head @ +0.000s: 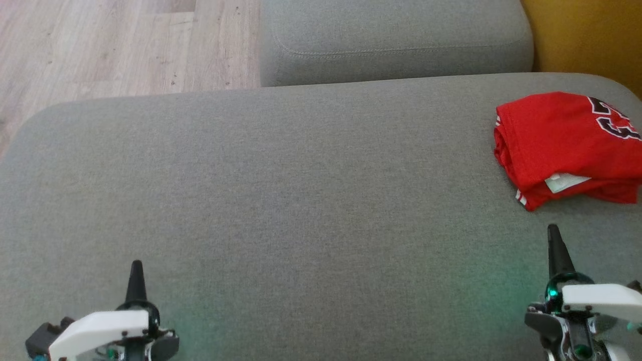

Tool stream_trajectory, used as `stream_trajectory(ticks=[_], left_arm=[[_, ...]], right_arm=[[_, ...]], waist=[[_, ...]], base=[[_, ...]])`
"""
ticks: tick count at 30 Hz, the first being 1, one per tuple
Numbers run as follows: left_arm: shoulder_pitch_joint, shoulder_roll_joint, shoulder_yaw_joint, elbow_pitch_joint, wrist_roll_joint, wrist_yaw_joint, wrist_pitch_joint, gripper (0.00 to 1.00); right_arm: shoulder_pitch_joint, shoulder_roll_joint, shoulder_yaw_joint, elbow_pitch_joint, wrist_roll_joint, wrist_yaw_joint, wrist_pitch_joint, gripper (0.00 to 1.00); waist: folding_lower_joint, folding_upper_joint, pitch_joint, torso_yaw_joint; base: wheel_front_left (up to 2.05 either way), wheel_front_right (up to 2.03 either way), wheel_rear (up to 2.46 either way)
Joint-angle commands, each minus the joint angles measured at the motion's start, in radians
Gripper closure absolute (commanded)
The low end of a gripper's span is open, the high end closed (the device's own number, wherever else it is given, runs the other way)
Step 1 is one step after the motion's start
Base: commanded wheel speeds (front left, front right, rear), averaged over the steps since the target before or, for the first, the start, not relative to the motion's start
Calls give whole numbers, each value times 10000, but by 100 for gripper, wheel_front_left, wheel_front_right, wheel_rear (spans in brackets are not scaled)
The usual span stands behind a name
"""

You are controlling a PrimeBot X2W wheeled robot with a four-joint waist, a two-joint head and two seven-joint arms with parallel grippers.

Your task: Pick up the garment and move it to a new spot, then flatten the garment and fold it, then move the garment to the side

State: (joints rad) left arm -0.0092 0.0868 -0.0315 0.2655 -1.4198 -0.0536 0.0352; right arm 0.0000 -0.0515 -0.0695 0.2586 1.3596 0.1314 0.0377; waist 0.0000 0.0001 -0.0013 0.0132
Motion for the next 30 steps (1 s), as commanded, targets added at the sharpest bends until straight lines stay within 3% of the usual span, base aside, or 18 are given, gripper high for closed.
stream_trajectory(ticks=[1,22,30], left_arm=[[-618,38,399,-259,-196,-116,63,100],[-968,-279,1322,-205,-1908,-748,679,100],[-982,-297,1366,-203,-1960,-771,710,100]], right_arm=[[-648,-221,135,-306,282,-6,76,100],[-1038,-214,-120,-161,2665,-7,489,100],[-1054,-195,-157,-154,2728,-7,526,100]], waist=[[0,-1,2,-6],[0,-1,43,-128],[0,-1,44,-132]], base=[[0,0,0],[0,0,0],[0,0,0]])
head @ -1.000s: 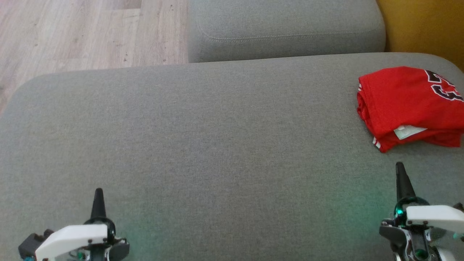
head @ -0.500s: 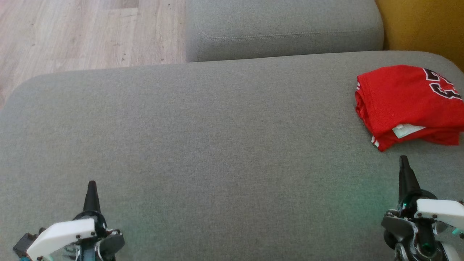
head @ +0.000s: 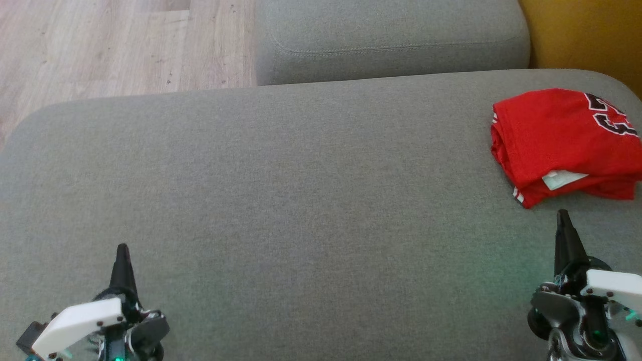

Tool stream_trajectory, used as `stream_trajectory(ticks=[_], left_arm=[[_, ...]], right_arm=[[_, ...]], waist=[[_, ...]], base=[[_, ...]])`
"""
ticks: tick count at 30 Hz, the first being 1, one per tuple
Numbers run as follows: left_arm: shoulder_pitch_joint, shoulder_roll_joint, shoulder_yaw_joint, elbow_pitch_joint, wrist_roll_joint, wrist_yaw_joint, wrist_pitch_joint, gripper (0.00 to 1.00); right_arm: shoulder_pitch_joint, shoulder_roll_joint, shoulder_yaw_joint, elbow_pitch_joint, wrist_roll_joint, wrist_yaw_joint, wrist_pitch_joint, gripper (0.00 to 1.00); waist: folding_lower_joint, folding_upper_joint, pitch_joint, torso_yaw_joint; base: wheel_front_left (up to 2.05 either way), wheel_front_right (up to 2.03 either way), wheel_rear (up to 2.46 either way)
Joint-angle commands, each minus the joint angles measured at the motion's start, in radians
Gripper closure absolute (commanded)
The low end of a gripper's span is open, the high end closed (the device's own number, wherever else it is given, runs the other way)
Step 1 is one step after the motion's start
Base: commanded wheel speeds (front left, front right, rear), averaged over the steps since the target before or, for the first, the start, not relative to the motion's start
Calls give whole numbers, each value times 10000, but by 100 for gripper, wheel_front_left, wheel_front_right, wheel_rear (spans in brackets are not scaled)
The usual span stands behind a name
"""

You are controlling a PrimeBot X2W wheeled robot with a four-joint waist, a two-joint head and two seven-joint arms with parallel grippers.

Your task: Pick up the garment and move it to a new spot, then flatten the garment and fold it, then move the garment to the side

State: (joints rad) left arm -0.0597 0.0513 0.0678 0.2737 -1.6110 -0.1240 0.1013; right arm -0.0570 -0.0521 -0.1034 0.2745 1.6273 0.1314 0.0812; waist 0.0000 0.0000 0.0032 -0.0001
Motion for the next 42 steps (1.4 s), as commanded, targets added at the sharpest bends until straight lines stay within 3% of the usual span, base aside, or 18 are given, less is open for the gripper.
stream_trajectory(ticks=[1,42], left_arm=[[-476,57,373,-286,-48,-67,48,100],[-480,26,418,-286,-11,-67,85,100]], right_arm=[[-483,-189,182,-313,51,-7,91,100],[-494,-103,61,-306,-50,-7,188,100]], waist=[[0,0,0,1],[0,0,0,1]], base=[[0,0,0],[0,0,0]])
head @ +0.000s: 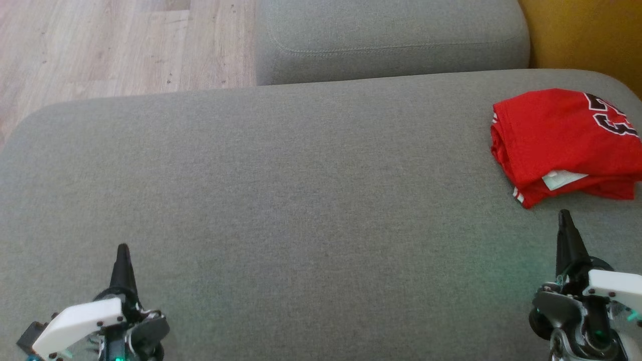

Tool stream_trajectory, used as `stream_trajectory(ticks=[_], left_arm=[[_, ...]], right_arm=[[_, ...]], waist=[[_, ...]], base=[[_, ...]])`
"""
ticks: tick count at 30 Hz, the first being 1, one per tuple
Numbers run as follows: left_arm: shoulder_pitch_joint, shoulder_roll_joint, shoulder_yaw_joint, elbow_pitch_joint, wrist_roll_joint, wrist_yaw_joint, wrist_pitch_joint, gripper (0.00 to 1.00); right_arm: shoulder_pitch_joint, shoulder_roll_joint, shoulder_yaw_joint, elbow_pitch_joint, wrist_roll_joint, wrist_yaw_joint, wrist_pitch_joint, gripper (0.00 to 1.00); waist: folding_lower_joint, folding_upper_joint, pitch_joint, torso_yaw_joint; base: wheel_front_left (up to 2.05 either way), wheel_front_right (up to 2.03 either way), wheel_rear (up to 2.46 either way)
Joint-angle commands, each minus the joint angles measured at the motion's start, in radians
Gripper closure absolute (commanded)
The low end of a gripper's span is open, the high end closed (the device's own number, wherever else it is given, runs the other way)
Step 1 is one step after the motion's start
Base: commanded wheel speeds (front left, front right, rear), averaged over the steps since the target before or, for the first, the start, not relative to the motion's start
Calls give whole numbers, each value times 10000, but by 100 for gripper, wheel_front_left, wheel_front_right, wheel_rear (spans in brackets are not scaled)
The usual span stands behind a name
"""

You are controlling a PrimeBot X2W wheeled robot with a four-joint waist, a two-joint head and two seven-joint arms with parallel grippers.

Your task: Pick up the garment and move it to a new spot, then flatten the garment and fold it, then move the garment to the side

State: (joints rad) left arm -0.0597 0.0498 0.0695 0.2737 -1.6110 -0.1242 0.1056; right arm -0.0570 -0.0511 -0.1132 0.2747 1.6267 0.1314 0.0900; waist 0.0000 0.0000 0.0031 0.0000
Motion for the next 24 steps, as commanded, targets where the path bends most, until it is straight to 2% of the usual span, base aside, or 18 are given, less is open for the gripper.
stream_trajectory(ticks=[1,24], left_arm=[[-480,41,401,-286,-10,-65,43,100],[-481,30,417,-286,3,-65,56,100]], right_arm=[[-494,-111,157,-308,-47,-7,102,100],[-498,-78,110,-305,-86,-7,139,100]], waist=[[0,0,0,0],[0,0,0,0]], base=[[0,0,0],[0,0,0]])
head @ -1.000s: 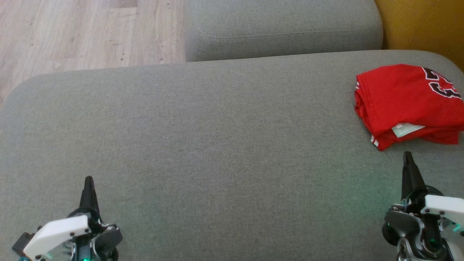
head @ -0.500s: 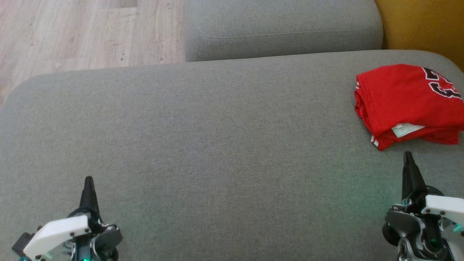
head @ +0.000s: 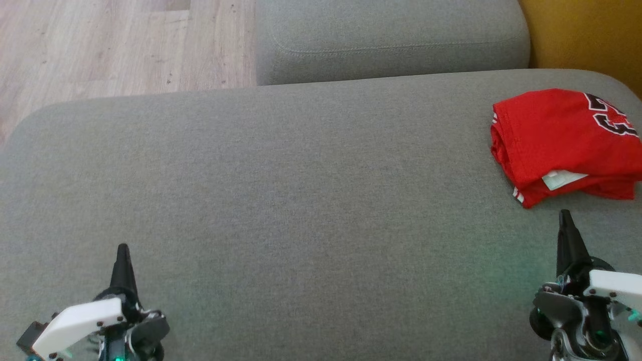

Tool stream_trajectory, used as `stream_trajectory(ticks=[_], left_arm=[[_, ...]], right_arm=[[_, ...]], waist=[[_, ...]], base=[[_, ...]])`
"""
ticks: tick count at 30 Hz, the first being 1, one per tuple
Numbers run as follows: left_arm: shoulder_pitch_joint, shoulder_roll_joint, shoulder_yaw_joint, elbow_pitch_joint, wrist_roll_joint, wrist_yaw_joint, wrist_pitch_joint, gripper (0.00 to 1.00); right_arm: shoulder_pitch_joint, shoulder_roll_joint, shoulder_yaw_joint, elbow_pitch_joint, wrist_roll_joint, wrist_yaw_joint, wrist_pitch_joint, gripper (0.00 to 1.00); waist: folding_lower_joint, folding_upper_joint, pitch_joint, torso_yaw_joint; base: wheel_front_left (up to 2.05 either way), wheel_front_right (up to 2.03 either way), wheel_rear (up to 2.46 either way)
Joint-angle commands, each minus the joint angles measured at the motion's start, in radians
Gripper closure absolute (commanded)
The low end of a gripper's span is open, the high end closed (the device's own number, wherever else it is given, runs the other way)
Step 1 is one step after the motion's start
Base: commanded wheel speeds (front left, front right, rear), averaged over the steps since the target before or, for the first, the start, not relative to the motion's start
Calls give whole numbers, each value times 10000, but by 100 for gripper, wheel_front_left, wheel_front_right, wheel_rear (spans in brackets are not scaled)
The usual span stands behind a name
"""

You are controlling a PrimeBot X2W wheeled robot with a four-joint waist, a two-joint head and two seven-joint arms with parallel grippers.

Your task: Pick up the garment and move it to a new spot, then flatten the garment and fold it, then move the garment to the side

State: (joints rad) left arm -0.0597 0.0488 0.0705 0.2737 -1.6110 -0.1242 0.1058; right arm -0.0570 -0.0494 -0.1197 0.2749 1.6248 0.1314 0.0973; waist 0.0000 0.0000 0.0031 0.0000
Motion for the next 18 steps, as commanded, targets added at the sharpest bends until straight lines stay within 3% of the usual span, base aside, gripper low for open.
stream_trajectory(ticks=[1,18], left_arm=[[-481,39,408,-286,4,-65,54,100],[-482,33,417,-286,11,-65,61,100]], right_arm=[[-498,-95,173,-307,-68,-7,68,100],[-501,-76,146,-306,-90,-7,89,100]], waist=[[0,0,0,0],[0,0,0,0]], base=[[0,0,0],[0,0,0]])
